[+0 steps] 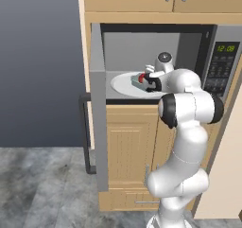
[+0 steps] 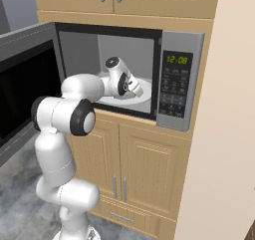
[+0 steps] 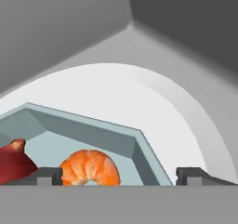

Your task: Place the tupperware containing the shrimp and onion meal in the microwave. Close the microwave door and press the start button to reheat the meal.

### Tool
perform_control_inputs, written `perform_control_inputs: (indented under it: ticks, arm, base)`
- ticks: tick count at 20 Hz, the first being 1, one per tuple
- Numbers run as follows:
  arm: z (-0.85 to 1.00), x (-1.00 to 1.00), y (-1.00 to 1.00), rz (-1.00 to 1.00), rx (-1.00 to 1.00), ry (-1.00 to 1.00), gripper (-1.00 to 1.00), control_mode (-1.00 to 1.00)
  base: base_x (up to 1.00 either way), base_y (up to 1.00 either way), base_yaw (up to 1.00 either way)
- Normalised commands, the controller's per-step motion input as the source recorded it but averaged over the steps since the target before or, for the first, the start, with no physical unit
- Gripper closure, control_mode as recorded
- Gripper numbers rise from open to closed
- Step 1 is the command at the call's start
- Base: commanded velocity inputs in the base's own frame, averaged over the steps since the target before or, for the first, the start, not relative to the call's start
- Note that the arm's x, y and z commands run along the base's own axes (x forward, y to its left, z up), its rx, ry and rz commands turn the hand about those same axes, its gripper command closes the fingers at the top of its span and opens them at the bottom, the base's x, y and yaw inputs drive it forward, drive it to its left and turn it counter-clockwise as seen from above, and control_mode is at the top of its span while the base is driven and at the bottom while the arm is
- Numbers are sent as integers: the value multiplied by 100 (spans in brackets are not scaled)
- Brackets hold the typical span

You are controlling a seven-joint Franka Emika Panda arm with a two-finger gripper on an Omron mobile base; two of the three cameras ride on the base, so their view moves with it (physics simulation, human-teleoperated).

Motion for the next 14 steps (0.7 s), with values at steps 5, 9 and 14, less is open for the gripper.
perform_control_inputs:
  ticks: [5, 9, 14]
  arm:
    - [23, -65, 0, 0, 0, -1, -100, -100]
    - [26, -98, 0, 7, 0, -1, -100, -100]
    - [42, -100, 0, 8, 0, -3, -100, -100]
  base:
    - [0, 0, 0]
    - [0, 0, 0]
    - [0, 0, 0]
